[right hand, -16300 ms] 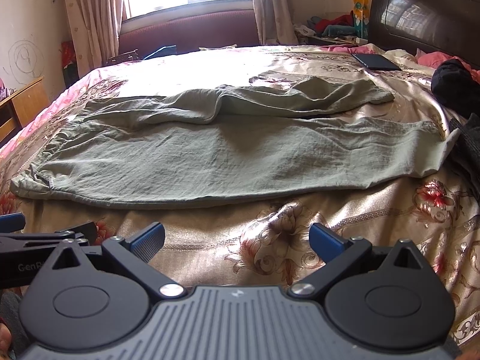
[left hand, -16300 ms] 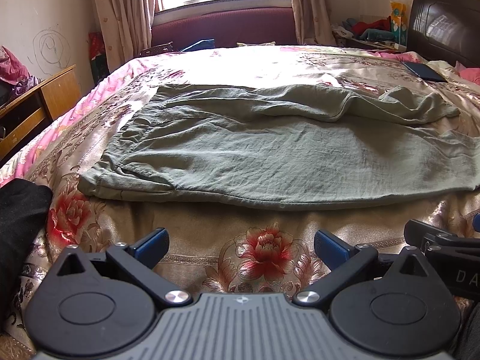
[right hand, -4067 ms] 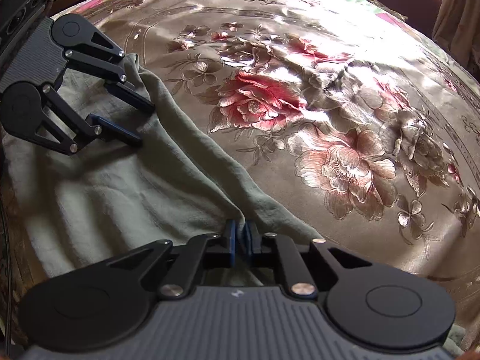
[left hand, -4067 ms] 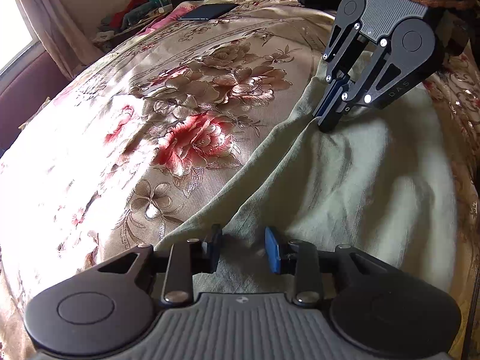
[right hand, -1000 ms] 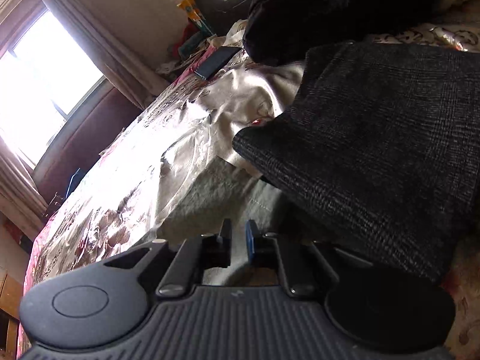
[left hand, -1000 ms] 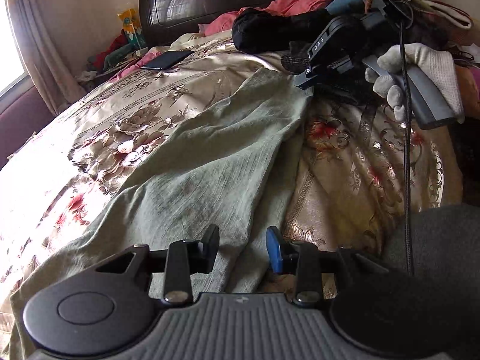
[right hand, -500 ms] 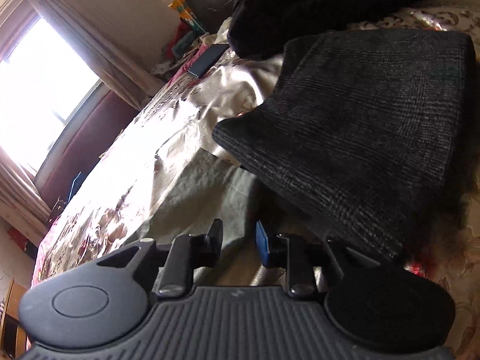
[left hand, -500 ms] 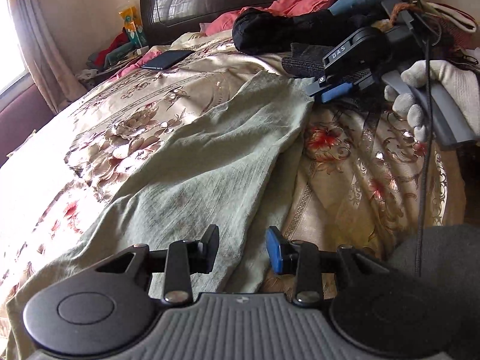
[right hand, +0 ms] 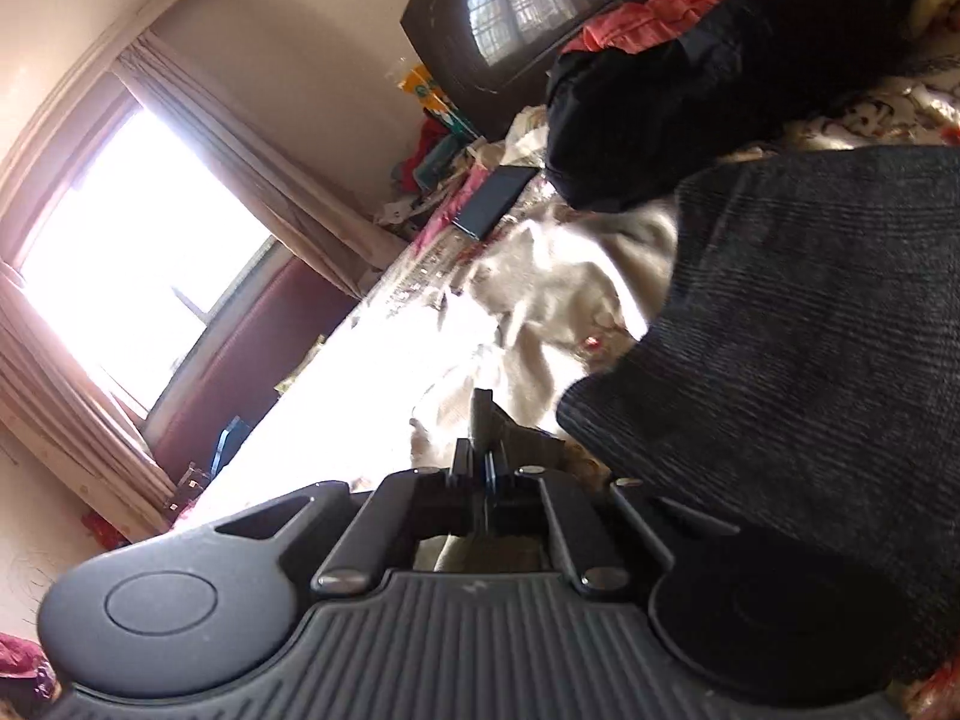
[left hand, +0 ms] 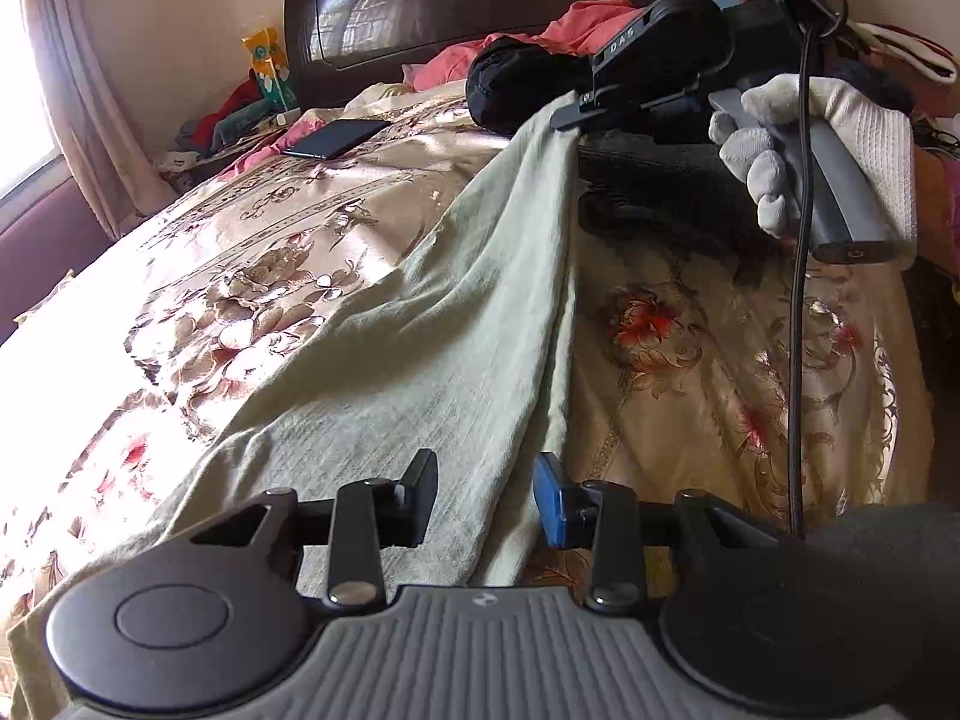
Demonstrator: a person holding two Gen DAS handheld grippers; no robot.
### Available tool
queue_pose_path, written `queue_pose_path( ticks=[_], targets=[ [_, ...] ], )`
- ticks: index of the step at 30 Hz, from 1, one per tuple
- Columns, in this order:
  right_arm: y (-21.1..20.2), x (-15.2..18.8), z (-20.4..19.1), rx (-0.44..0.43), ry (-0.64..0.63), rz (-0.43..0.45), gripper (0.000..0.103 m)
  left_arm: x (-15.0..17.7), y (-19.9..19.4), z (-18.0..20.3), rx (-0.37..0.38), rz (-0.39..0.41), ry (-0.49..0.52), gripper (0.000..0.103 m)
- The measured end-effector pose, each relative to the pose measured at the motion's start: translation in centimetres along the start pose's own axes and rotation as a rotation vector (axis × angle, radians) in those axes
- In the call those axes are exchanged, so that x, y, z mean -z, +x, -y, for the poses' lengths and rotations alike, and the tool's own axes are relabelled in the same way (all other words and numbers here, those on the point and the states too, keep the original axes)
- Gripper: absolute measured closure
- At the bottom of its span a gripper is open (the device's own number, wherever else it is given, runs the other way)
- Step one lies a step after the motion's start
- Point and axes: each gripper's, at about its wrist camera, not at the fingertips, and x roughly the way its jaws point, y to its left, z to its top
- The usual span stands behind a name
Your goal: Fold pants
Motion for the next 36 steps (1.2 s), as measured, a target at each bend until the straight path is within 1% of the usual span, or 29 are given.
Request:
queue_pose_path(
  ticks=[1,2,3,4,5,6,8,11,14,17,18,19,20,21,23,24,25,27,29,30,32,34,35,36],
  targets=[
    [-0.2,-0.2,-0.3,-0.014,-0.005,0.011,0.099,0.0,0.0,-0.1,-0.001,0.001,-0.007,0.053],
    [-0.1,-0.3,-0.3,-0.006,-0.023,0.008,0.099,0.1,0.1,-0.3,-0.003,-0.001,-0.012,0.053],
    [0.1,-0.1,-0.1,0.024,-0.043,-0.003,0.098,0.2,0.3,-0.4,-0.004,-0.007,-0.017,0.053],
    [0.8,0.2,0.4,0.079,-0.062,-0.031,0.095,0.4,0.5,-0.4,-0.003,-0.016,-0.02,0.052],
    [1.4,0.6,1.2,0.131,-0.057,-0.071,0.093,0.6,0.7,-0.4,-0.001,-0.023,-0.021,0.052],
    [1.9,1.1,2.2,0.157,-0.023,-0.095,0.094,0.8,0.9,-0.3,0.002,-0.03,-0.021,0.052],
    [2.0,1.5,3.0,0.139,0.004,-0.105,0.096,1.2,0.9,0.0,0.008,-0.034,-0.018,0.052],
    [1.8,1.2,2.5,0.143,-0.008,-0.071,0.093,1.4,0.6,0.1,0.016,-0.034,-0.009,0.052],
    [1.9,0.8,0.9,0.138,-0.069,-0.074,0.096,1.5,0.6,0.1,0.016,-0.034,-0.011,0.05],
    [2.1,0.2,-0.3,0.107,-0.106,-0.058,0.097,1.5,0.5,0.1,0.014,-0.032,-0.016,0.049],
    [2.4,0.1,-0.6,0.118,-0.129,-0.058,0.097,1.5,0.5,0.0,0.015,-0.033,-0.019,0.049],
    [2.8,0.1,-0.6,0.14,-0.135,-0.071,0.096,1.5,0.5,0.0,0.015,-0.032,-0.021,0.049],
    [3.2,0.1,-0.4,0.152,-0.129,-0.095,0.093,1.6,0.5,0.0,0.014,-0.033,-0.022,0.049],
    [3.4,0.4,0.0,0.162,-0.113,-0.126,0.093,1.7,0.4,0.0,0.014,-0.031,-0.024,0.049],
    [2.5,1.3,0.6,0.154,-0.072,-0.152,0.092,1.9,0.3,0.1,0.018,-0.029,-0.03,0.049],
    [1.5,1.9,1.1,0.142,-0.036,-0.156,0.083,2.1,0.2,0.0,0.02,-0.028,-0.033,0.049],
    [0.8,2.4,1.5,0.133,-0.006,-0.155,0.068,2.2,0.2,0.0,0.022,-0.027,-0.037,0.049],
    [-0.3,3.7,2.5,0.117,0.058,-0.155,0.058,2.3,0.2,0.0,0.024,-0.026,-0.037,0.048],
    [0.0,4.3,3.2,0.139,0.073,-0.176,0.057,2.3,0.2,0.1,0.024,-0.029,-0.034,0.048],
    [0.2,4.5,3.5,0.138,0.089,-0.173,0.057,2.3,0.2,0.1,0.023,-0.03,-0.034,0.048],
    [0.9,4.2,3.7,0.118,0.118,-0.15,0.056,2.3,0.2,0.2,0.021,-0.031,-0.038,0.048],
    [1.7,3.7,3.5,0.096,0.143,-0.144,0.054,2.3,0.2,0.2,0.018,-0.032,-0.043,0.048],
    [2.2,3.4,3.3,0.073,0.139,-0.146,0.053,2.3,0.2,0.2,0.019,-0.032,-0.048,0.048],
    [2.8,3.3,3.0,0.069,0.128,-0.154,0.053,2.3,0.2,0.2,0.021,-0.032,-0.054,0.048]
  ],
)
